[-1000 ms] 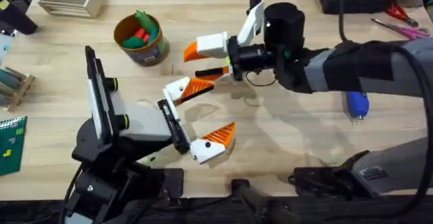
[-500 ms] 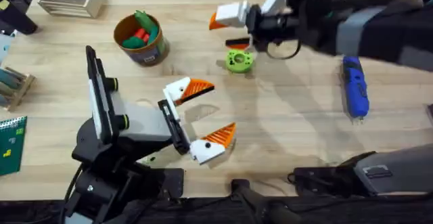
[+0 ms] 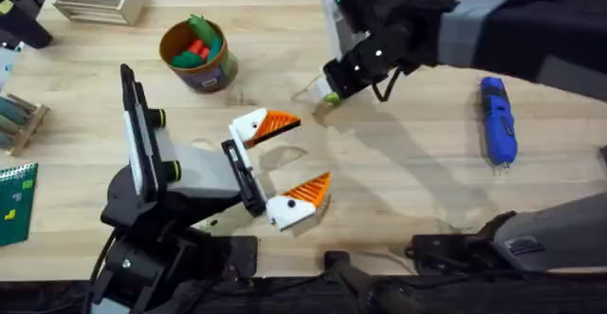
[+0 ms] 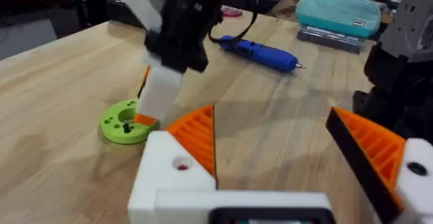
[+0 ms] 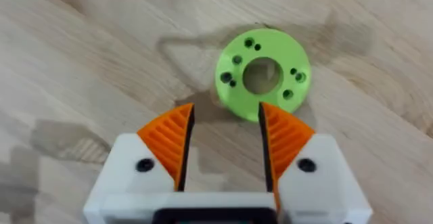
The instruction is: Pick up the gripper from the table and insert it into the empty holder that is missing its gripper. Then pick up a screw, insert it into the mounting hole, and use the screwdriver to tighten it. Finally, clean up the table by picking up the vegetable and placing it into the bucket.
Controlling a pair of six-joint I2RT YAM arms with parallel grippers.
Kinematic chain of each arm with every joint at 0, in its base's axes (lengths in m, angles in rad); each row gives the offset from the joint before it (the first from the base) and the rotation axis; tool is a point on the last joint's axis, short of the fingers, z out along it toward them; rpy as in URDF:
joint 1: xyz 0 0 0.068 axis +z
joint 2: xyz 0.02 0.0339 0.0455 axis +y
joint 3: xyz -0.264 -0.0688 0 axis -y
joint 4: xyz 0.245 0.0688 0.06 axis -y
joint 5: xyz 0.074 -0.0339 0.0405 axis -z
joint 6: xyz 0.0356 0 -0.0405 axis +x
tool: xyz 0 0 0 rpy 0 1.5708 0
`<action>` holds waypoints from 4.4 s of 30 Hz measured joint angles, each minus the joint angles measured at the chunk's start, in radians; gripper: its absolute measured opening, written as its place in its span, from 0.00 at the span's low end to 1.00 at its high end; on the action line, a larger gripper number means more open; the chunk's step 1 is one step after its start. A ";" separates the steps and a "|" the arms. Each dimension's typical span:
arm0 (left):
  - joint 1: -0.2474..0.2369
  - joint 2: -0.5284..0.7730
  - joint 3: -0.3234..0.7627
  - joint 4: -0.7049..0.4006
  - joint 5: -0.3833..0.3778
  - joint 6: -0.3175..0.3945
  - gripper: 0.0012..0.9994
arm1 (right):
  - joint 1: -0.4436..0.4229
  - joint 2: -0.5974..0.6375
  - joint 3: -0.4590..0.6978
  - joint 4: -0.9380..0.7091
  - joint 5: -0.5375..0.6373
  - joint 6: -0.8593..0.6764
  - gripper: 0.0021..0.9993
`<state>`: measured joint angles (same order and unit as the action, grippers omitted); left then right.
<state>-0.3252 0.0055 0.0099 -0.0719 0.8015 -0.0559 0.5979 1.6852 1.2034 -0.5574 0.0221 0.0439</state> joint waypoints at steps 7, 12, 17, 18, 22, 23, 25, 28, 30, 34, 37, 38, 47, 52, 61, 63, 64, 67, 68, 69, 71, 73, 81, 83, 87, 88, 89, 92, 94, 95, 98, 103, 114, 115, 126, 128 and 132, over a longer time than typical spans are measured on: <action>0.000 0.000 0.000 0.000 0.000 0.000 0.99 | 0.004 0.061 0.000 0.094 0.041 -0.030 0.34; 0.000 0.000 0.000 0.000 0.000 0.000 0.99 | 0.009 0.067 0.000 0.112 0.042 -0.031 0.33; 0.000 0.000 0.000 0.000 0.000 0.000 0.99 | 0.027 0.092 0.000 0.117 0.041 -0.030 0.33; 0.000 0.000 0.000 0.000 0.000 0.000 0.99 | 0.031 0.097 0.000 0.117 0.041 -0.031 0.33; 0.000 0.000 0.000 0.000 0.000 0.000 0.99 | 0.042 0.125 0.000 0.119 0.042 -0.031 0.31; 0.000 0.000 0.000 0.000 0.000 0.000 0.99 | 0.042 0.126 0.000 0.120 0.045 -0.034 0.27; 0.000 0.000 0.000 0.000 0.000 0.000 0.99 | 0.042 0.126 0.000 0.121 0.049 -0.034 0.23; 0.000 0.000 0.000 0.000 0.000 0.000 0.99 | 0.042 0.127 0.000 0.121 0.057 -0.037 0.20; 0.000 0.000 0.000 0.000 0.000 0.000 0.99 | 0.042 0.128 0.000 0.122 0.060 -0.038 0.19; 0.000 0.000 0.000 0.000 0.000 0.000 0.99 | 0.039 0.128 0.000 0.135 0.060 -0.037 0.19; 0.000 0.000 0.000 0.000 0.000 0.000 0.99 | 0.038 0.135 0.000 0.142 0.064 -0.038 0.11; 0.000 0.000 0.000 0.000 0.000 0.000 0.99 | 0.036 0.135 0.000 0.142 0.065 -0.038 0.09; 0.000 0.000 0.000 0.000 0.000 0.000 0.99 | 0.032 0.134 0.001 0.142 0.070 -0.041 0.01; 0.000 0.000 0.000 0.000 0.000 0.000 0.99 | 0.032 0.072 0.001 0.130 0.067 -0.041 0.01; 0.000 0.000 0.000 0.000 0.000 0.000 0.99 | 0.040 -0.149 0.017 -0.001 0.015 -0.041 0.01; 0.000 0.000 0.000 0.000 0.000 0.000 0.99 | 0.055 -0.149 0.053 -0.076 0.005 -0.041 0.01; 0.000 0.000 0.000 0.000 0.000 0.000 0.99 | 0.092 -0.136 0.136 -0.172 -0.006 -0.041 0.00; 0.000 0.000 0.000 0.000 0.000 0.000 0.99 | 0.137 -0.127 0.225 -0.222 -0.016 -0.041 0.00; 0.000 0.000 0.000 0.000 0.000 0.000 0.99 | 0.149 -0.127 0.247 -0.236 -0.017 -0.041 0.00; 0.000 0.000 0.000 0.000 0.000 0.000 0.99 | 0.162 -0.127 0.271 -0.253 -0.021 -0.041 0.00; 0.000 0.000 0.000 0.000 0.001 0.000 0.99 | 0.186 -0.127 0.313 -0.285 -0.049 -0.041 0.00; 0.000 0.000 0.000 0.000 0.001 0.000 0.99 | 0.206 -0.127 0.342 -0.305 -0.087 -0.041 0.00; 0.000 0.000 0.000 0.000 0.004 0.000 0.99 | 0.339 -0.127 0.383 -0.311 -0.170 -0.024 0.00; 0.000 0.000 0.000 0.000 0.004 0.000 0.99 | 0.347 -0.127 0.383 -0.311 -0.170 -0.020 0.00; 0.000 0.000 0.000 0.000 0.004 0.000 0.99 | 0.370 -0.127 0.383 -0.313 -0.170 -0.016 0.00; 0.000 0.000 0.000 0.000 0.004 0.000 0.99 | 0.376 -0.126 0.383 -0.315 -0.170 -0.014 0.00; 0.000 0.000 0.000 0.000 0.004 0.000 0.99 | 0.380 -0.125 0.383 -0.317 -0.171 -0.014 0.00; 0.000 0.000 0.000 0.000 0.004 0.000 0.99 | 0.392 -0.093 0.383 -0.325 -0.173 -0.014 0.00; 0.000 0.000 0.000 0.000 0.004 0.000 0.99 | 0.392 -0.091 0.383 -0.332 -0.173 -0.014 0.00; 0.000 0.000 0.000 0.000 0.004 0.000 0.99 | 0.392 -0.091 0.383 -0.344 -0.173 -0.014 0.00; 0.000 0.000 0.000 0.000 0.004 0.000 0.99 | 0.392 -0.091 0.383 -0.344 -0.173 -0.014 0.00; 0.000 0.000 0.000 0.000 0.004 0.000 0.99 | 0.392 -0.090 0.383 -0.344 -0.173 -0.014 0.00; -0.003 0.000 0.000 -0.003 0.024 -0.006 0.99 | 0.392 -0.046 0.395 -0.347 -0.173 -0.014 0.00; -0.005 0.000 0.000 -0.003 0.027 -0.006 0.99 | 0.392 -0.042 0.396 -0.348 -0.173 -0.014 0.00; -0.008 0.000 0.000 -0.005 0.052 -0.005 0.99 | 0.392 -0.038 0.398 -0.368 -0.173 -0.014 0.00; -0.008 0.000 0.000 -0.005 0.052 -0.005 0.99 | 0.392 -0.038 0.398 -0.369 -0.173 -0.014 0.00; -0.008 0.000 0.000 -0.005 0.055 -0.005 0.99 | 0.392 -0.039 0.399 -0.372 -0.173 -0.015 0.00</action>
<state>-0.3328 0.0055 0.0097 -0.0769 0.8565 -0.0612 0.9901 1.6466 1.6019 -0.9293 -0.1513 0.0289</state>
